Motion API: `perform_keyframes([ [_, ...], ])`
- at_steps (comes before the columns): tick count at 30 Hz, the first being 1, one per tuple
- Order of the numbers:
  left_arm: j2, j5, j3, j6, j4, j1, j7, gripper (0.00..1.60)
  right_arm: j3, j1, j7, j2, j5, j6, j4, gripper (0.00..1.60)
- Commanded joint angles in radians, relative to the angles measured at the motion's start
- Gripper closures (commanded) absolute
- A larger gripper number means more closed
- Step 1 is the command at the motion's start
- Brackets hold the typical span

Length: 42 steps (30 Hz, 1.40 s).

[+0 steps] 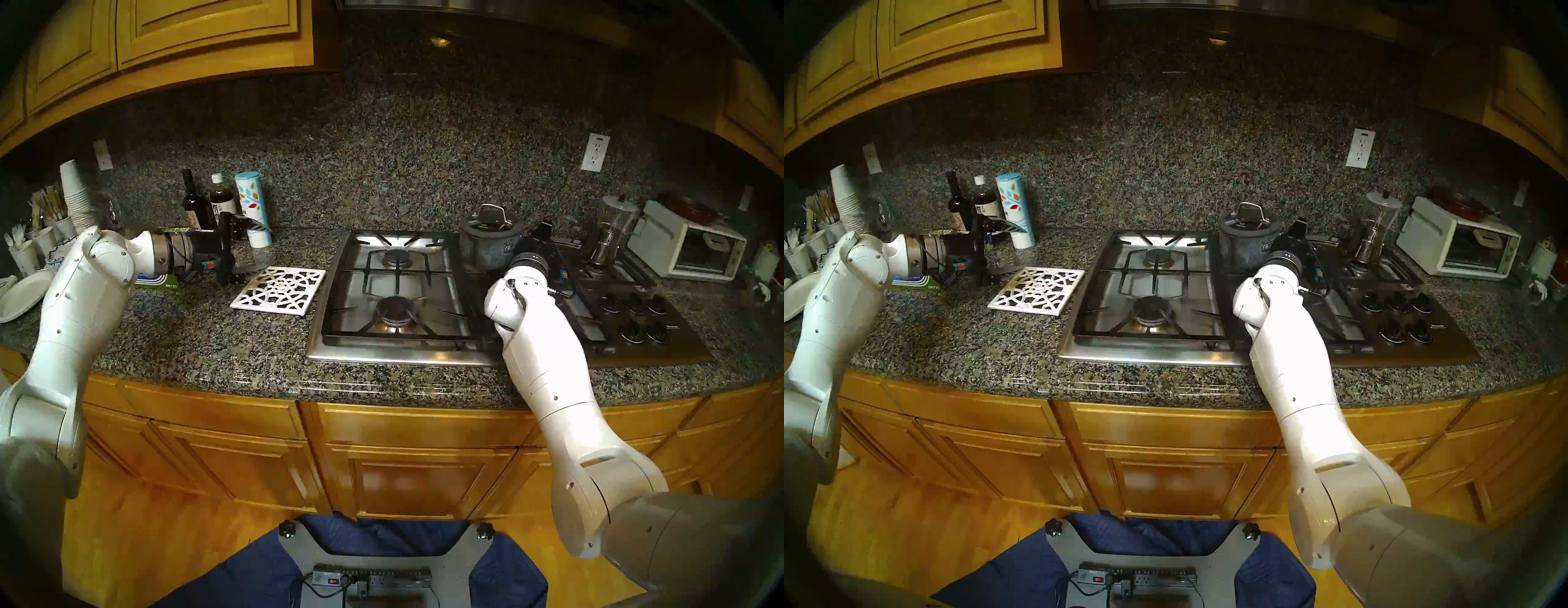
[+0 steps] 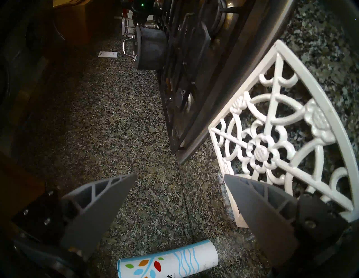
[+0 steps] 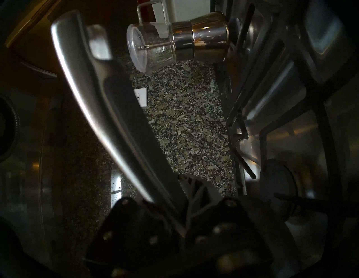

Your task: Pick up the pot, put it on the stove, take off the pot lid

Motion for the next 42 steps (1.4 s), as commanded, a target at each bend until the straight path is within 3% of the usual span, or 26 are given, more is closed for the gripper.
perform_keyframes([
  [1, 0.001, -0.008, -0.017, 0.001, -0.017, -0.036, 0.011, 0.00, 0.003, 0.073, 0.017, 0.011, -0.015, -0.002, -0.112, 1.60],
  [21, 0.002, -0.008, -0.017, 0.001, -0.017, -0.035, 0.009, 0.00, 0.020, 0.101, -0.042, -0.003, 0.006, -0.016, -0.192, 1.60],
  [22, 0.002, -0.008, -0.017, 0.001, -0.017, -0.034, 0.009, 0.00, 0.027, 0.088, -0.012, -0.009, -0.003, -0.008, -0.164, 1.60],
  [23, 0.002, -0.008, -0.016, 0.001, -0.017, -0.034, 0.009, 0.00, 0.021, 0.112, -0.041, -0.006, 0.004, -0.016, -0.190, 1.60],
  [27, 0.002, -0.007, -0.016, 0.001, -0.017, -0.034, 0.009, 0.00, 0.024, 0.092, -0.012, -0.014, -0.008, -0.006, -0.180, 1.60],
  [42, 0.002, -0.008, -0.017, 0.001, -0.018, -0.033, 0.008, 0.00, -0.010, 0.114, -0.028, -0.064, -0.008, -0.010, -0.234, 1.60],
])
